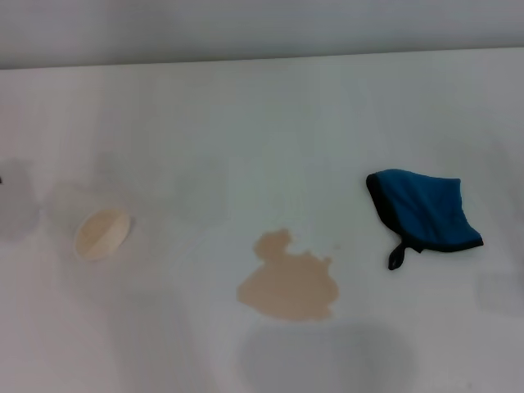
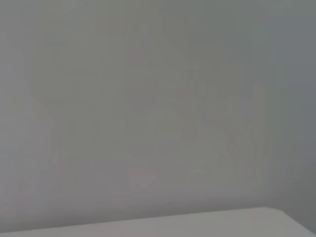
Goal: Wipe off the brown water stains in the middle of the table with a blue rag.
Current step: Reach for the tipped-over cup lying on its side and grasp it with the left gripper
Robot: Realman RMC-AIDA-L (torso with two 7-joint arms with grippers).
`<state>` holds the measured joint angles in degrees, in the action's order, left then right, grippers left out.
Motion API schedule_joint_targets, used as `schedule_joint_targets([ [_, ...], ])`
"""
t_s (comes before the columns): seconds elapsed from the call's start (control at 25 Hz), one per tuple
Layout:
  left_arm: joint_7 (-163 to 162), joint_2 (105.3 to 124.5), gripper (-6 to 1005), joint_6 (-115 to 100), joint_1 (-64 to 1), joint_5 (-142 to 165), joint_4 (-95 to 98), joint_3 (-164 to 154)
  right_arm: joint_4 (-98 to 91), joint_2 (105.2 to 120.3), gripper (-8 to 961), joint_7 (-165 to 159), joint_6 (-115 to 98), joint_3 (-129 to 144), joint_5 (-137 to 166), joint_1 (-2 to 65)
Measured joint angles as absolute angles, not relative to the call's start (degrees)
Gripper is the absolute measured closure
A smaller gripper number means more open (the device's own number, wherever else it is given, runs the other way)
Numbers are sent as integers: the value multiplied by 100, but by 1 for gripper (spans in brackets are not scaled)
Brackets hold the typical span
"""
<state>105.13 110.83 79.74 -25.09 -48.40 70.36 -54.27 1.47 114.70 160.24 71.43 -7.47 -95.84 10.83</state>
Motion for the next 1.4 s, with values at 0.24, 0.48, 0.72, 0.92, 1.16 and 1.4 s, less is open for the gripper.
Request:
schedule_joint_targets([
  [0.24, 10938, 11083, 124, 8211, -2736, -4467, 7040, -6134, 242, 11471, 97, 16043, 7045, -747, -10013, 974],
  [0.48, 10991, 10999, 123, 8376, -3090, -3995, 6755, -6794, 319, 11467, 97, 16056, 7076, -747, -10126, 906],
  [0.72, 11096, 10947, 125, 8318, -3156, -3688, 6746, -7053, 431, 11470, 96, 16065, 7134, -746, -10119, 868],
  [0.92, 11323, 10972, 132, 8175, -3283, -3490, 6685, -7095, 482, 11470, 96, 16067, 7173, -717, -10099, 799],
  [1.16, 11590, 11158, 142, 7824, -3368, -3368, 6670, -7104, 543, 11470, 96, 16067, 7283, -696, -10092, 782],
  [1.4, 11852, 11334, 151, 7719, -3369, -3403, 6514, -7111, 575, 11470, 96, 16019, 7515, -707, -10086, 771],
])
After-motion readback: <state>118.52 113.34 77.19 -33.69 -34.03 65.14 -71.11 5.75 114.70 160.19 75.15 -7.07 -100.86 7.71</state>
